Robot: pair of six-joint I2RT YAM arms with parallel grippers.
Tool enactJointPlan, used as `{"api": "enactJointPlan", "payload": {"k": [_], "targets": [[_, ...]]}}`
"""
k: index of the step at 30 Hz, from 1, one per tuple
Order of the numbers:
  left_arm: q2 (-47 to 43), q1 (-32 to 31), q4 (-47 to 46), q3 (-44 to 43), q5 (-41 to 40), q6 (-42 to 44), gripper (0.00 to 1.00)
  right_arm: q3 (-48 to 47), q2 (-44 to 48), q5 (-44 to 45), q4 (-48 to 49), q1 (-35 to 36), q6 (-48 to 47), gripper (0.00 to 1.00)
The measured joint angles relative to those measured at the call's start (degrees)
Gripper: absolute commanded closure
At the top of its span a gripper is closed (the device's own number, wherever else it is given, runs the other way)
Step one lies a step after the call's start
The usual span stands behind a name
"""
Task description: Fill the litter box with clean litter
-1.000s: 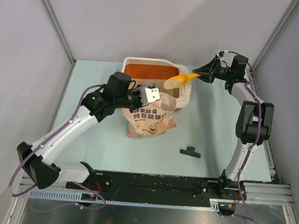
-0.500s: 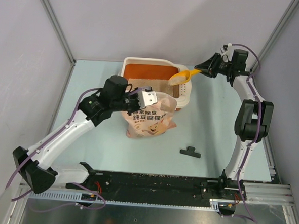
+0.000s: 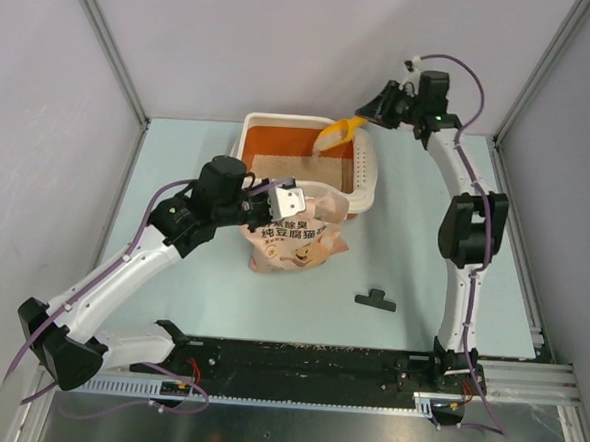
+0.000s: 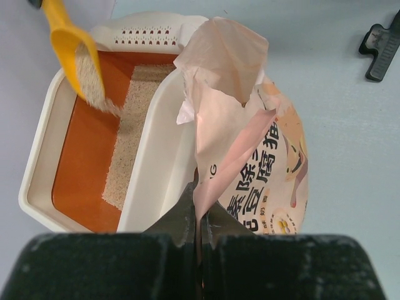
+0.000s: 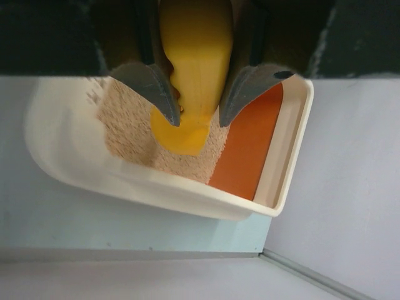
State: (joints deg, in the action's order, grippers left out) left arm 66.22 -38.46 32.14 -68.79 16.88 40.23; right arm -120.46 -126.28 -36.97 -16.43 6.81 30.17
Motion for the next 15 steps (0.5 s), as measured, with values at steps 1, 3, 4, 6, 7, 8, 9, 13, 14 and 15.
{"api": "enactJointPlan", "payload": {"k": [1, 3, 4, 6, 7, 8, 9, 13, 14, 15], "targets": [[-0.13, 0.0, -0.11, 0.13, 0.0, 0.17, 1.0, -2.16, -1.36, 0.85, -0.15, 1.33, -0.37, 1.0], [-0.28, 0.0, -0.11, 0.28, 0.0, 0.33, 1.0, -5.75, -3.76, 2.01, -0.46, 3.52, -0.94, 1.0], [-0.33, -0.02, -0.15, 0.35, 0.0, 0.33, 1.0, -6.99, -4.72, 2.34, -0.46, 4.72, -1.2, 1.0], [-0.35, -0.02, -0.2, 0.37, -0.02, 0.35, 1.0, -7.5, -5.57, 2.47, -0.74, 6.82, -1.33, 1.0], [-0.35, -0.02, -0.22, 0.37, -0.02, 0.35, 1.0, -7.48, -5.7, 2.14, -1.38, 7.91, -1.31, 1.0], [-0.35, -0.02, -0.2, 0.37, -0.02, 0.37, 1.0, -7.17, -5.73, 1.79, -1.51, 8.52, -1.11, 1.0], [-0.35, -0.02, -0.22, 0.39, -0.04, 0.39, 1.0, -6.16, -5.51, 0.98, -0.96, 9.14, -0.74, 1.0], [-0.35, -0.04, -0.31, 0.46, -0.07, 0.74, 1.0, 2.47, -2.19, -3.41, 0.68, 9.57, 1.44, 1.0], [-0.35, -0.04, -0.31, 0.48, -0.07, 0.81, 1.0, 4.85, -1.03, -4.22, 0.46, 9.29, 1.81, 1.0], [-0.35, -0.04, -0.33, 0.5, -0.07, 0.83, 1.0, 7.69, 0.42, -5.09, 0.46, 8.81, 2.21, 1.0]]}}
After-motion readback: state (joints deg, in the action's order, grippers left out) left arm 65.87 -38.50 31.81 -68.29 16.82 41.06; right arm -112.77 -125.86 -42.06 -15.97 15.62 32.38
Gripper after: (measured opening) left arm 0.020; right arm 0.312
